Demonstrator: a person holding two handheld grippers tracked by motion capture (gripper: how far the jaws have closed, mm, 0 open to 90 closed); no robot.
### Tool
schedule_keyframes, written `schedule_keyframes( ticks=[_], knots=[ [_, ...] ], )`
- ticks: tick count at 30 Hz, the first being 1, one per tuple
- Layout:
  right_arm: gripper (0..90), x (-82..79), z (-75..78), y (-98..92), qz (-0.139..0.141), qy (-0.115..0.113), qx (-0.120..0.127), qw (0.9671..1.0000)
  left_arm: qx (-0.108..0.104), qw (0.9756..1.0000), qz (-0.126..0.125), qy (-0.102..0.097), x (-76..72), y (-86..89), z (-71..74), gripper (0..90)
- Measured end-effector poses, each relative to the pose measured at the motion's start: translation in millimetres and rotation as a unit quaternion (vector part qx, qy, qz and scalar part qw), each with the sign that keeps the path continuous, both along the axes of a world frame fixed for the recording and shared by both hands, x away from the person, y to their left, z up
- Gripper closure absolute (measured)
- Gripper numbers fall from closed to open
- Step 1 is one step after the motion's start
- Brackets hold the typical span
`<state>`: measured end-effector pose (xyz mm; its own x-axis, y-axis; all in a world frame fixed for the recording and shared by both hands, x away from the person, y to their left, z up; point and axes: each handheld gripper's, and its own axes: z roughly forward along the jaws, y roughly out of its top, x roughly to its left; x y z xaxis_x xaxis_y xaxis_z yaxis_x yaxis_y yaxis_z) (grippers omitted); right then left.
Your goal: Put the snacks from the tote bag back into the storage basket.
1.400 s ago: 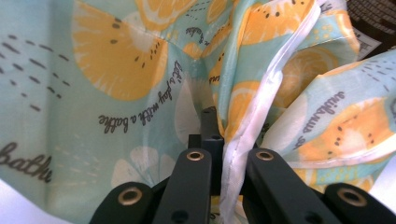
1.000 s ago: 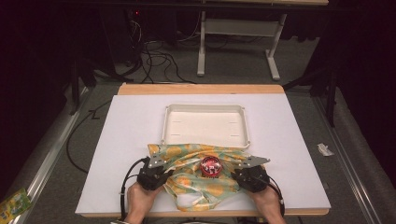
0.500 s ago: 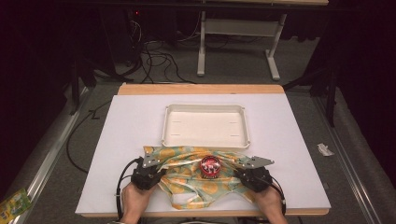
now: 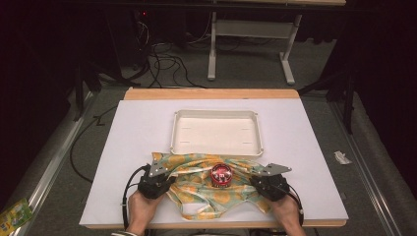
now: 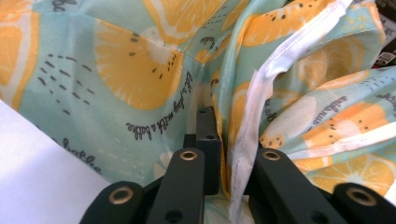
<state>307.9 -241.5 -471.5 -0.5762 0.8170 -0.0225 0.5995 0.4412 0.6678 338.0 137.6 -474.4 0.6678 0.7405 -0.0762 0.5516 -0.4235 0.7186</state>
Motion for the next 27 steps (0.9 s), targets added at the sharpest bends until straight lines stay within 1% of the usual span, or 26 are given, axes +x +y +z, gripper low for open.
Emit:
schedule_keyframes(
  ticks=[2,4,5,6,8,12,17,19,22,27],
  knots=[
    [80.1,0.0,1.0,-1.1,-0.001,0.001,-0.005,1.0,-0.004,1.0,0.0,-0.005,0.9,-0.7,-1.2,83.7],
    [78.1,-1.5,2.2,-1.2,0.002,-0.002,-0.003,1.0,-0.007,1.0,0.0,-0.005,1.4,-0.8,-1.9,80.3],
    [76.7,-2.9,3.2,-1.6,0.003,-0.007,0.006,1.0,-0.013,0.9999,-0.002,-0.009,1.7,-0.8,-2.2,78.5],
    [75.6,-3.6,4.1,-1.9,0.003,-0.007,0.008,0.9999,-0.019,0.9997,-0.004,-0.011,1.9,-0.8,-2.1,77.4],
    [72.2,-6.8,7.9,-3.0,0.004,-0.018,0.028,0.9994,-0.023,0.9996,-0.007,-0.014,2.2,-0.6,-2.0,72.7],
    [66.4,-12.1,16.5,-2.1,0.012,-0.028,0.059,0.9978,-0.033,0.9992,-0.005,-0.022,2.9,-1.9,-2.8,63.1],
    [60.0,-15.9,26.8,4.1,0.022,-0.047,0.076,0.9958,-0.034,0.9989,0.003,-0.03,5.2,-3.0,-4.7,50.6],
    [56.7,-16.0,30.3,6.2,0.024,-0.052,0.082,0.995,-0.037,0.9986,0.005,-0.038,5.5,-4.0,-5.3,48.0],
    [52.2,-15.8,33.9,10.5,0.027,-0.051,0.091,0.9942,-0.036,0.9986,0.006,-0.039,6.9,-5.0,-7.0,46.4],
    [48.5,-15.8,38.1,19.1,0.038,-0.058,0.1,0.9926,-0.038,0.9984,0.008,-0.041,8.1,-5.1,-9.0,45.8]
  ],
)
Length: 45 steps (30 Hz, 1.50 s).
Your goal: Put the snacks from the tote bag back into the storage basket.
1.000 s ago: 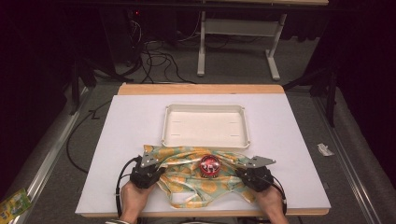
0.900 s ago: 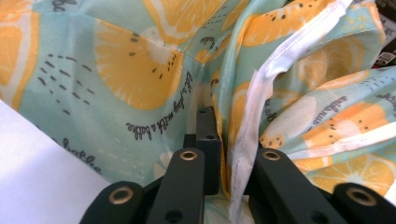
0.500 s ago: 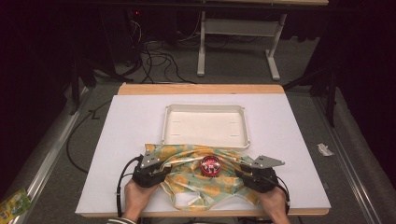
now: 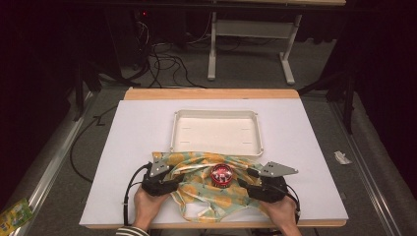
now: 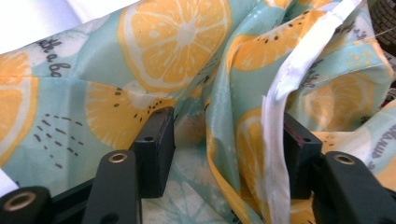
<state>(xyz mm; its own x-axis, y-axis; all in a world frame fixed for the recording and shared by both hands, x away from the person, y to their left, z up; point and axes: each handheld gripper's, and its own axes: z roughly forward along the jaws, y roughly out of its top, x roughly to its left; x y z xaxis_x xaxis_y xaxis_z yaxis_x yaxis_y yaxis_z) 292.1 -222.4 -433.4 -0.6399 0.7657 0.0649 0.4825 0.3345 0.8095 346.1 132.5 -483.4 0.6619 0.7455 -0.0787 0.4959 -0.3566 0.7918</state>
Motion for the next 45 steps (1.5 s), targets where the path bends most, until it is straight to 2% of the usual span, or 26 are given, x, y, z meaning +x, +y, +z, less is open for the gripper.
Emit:
schedule_keyframes(
  ticks=[3,6,12,17,24,35,38,45],
  knots=[
    [45.9,0.1,2.2,3.8,0.005,-0.004,0.004,1.0,-0.005,1.0,0.003,-0.004,-0.2,0.7,-0.5,44.9],
    [43.7,1.1,4.3,7.1,0.012,-0.007,0.004,0.9999,-0.001,1.0,0.002,-0.007,-1.2,0.0,-0.6,44.1],
    [40.8,1.6,10.5,18.5,0.03,-0.007,-0.002,0.9995,0.001,0.9999,-0.002,-0.014,-2.6,-0.2,-1.0,43.0],
    [38.7,4.7,12.2,28.1,0.044,-0.012,-0.012,0.9989,-0.002,0.9999,0.0,-0.012,-2.4,-0.8,-1.4,42.2],
    [35.9,10.8,14.2,39.0,0.053,-0.013,-0.021,0.9983,-0.001,0.9999,-0.001,-0.013,-2.6,-1.3,-1.6,42.0],
    [27.9,18.8,13.2,49.9,0.059,-0.006,-0.039,0.9975,0.004,0.9999,-0.003,-0.015,-3.0,-1.4,-1.5,41.6],
    [24.6,21.2,11.0,52.9,0.057,-0.001,-0.036,0.9977,0.006,0.9999,-0.003,-0.014,-2.8,-1.7,-1.6,41.4],
    [22.6,23.2,6.0,61.1,0.058,0.004,-0.059,0.9966,0.006,0.9999,-0.002,-0.015,-3.0,-1.7,-1.5,41.3]
  ],
)
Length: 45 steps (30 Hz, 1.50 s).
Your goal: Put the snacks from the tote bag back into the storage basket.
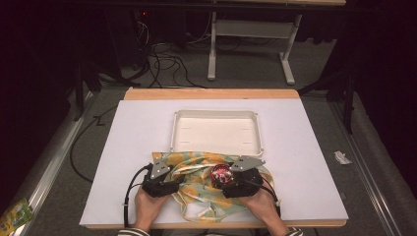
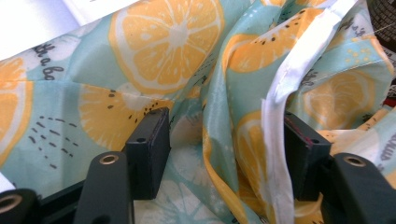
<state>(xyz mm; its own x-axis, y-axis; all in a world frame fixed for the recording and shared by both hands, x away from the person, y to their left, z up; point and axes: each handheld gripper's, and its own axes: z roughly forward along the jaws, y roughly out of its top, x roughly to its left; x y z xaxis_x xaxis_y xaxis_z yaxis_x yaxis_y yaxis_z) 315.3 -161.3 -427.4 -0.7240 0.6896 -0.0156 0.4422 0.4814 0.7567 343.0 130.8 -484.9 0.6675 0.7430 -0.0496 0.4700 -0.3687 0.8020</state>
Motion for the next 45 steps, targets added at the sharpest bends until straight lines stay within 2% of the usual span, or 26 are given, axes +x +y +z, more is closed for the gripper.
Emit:
schedule_keyframes(
  ticks=[8,10,12,16,23,25,34,37,45],
  knots=[
    [21.9,5.6,-6.5,5.7,0.001,0.008,-0.008,0.9999,-0.001,1.0,-0.001,0.0,0.0,0.1,0.0,41.1],
    [22.0,6.8,-8.5,7.8,0.005,0.011,-0.016,0.9998,0.0,1.0,-0.001,0.0,-0.1,0.0,0.1,41.0],
    [22.3,7.1,-10.1,9.8,0.004,0.009,-0.011,0.9999,-0.001,1.0,-0.002,-0.002,-0.4,-0.3,-0.1,41.0],
    [25.5,6.4,-9.9,9.1,0.006,0.004,-0.02,0.9998,-0.002,1.0,-0.004,0.0,-0.2,-0.3,-0.1,40.9],
    [25.8,4.0,-10.4,9.1,0.006,0.001,-0.012,0.9999,-0.001,1.0,-0.004,0.002,0.4,0.0,-0.1,40.9],
    [25.9,3.9,-9.4,7.9,0.002,0.007,-0.011,0.9999,-0.001,1.0,-0.004,0.001,0.2,0.0,0.0,40.8],
    [26.0,1.5,-3.1,6.2,0.001,0.004,-0.01,0.9999,-0.009,0.9999,-0.005,0.003,0.4,0.1,-0.3,40.6],
    [26.0,1.0,-0.4,3.4,0.0,0.001,-0.006,1.0,-0.003,1.0,-0.007,0.002,0.3,0.4,0.0,40.6],
    [26.1,-2.5,10.5,-4.9,-0.002,-0.003,0.002,1.0,-0.005,1.0,-0.007,0.003,0.2,-0.1,-0.2,40.6]
  ],
)
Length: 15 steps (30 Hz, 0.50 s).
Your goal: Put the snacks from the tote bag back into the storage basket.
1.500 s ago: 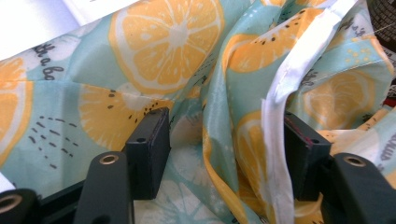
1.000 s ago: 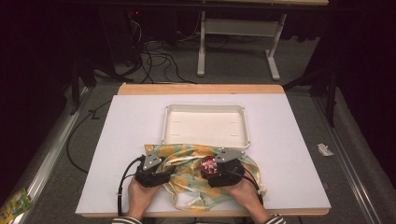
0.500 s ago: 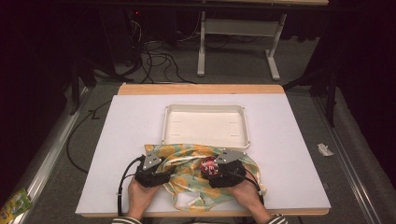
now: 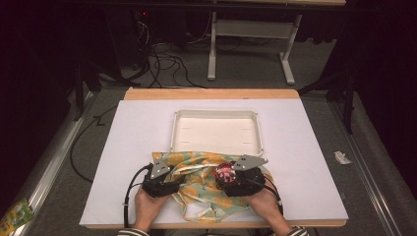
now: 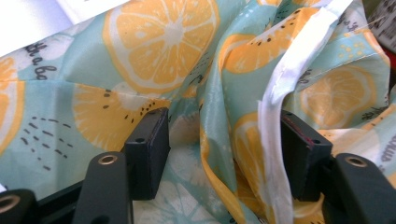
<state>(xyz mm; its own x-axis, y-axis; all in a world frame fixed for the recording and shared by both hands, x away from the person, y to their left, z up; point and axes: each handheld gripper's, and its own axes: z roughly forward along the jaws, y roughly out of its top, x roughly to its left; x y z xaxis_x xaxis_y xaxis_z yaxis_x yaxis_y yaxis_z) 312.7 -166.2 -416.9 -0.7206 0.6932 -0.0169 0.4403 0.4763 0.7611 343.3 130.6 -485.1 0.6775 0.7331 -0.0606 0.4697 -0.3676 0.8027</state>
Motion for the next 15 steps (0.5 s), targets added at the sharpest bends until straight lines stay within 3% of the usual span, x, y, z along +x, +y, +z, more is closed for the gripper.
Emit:
schedule_keyframes(
  ticks=[15],
  knots=[
    [26.1,0.9,17.7,-8.1,0.002,-0.002,0.011,0.9999,-0.001,1.0,-0.001,0.001,0.3,-0.1,-0.2,40.6]
  ],
)
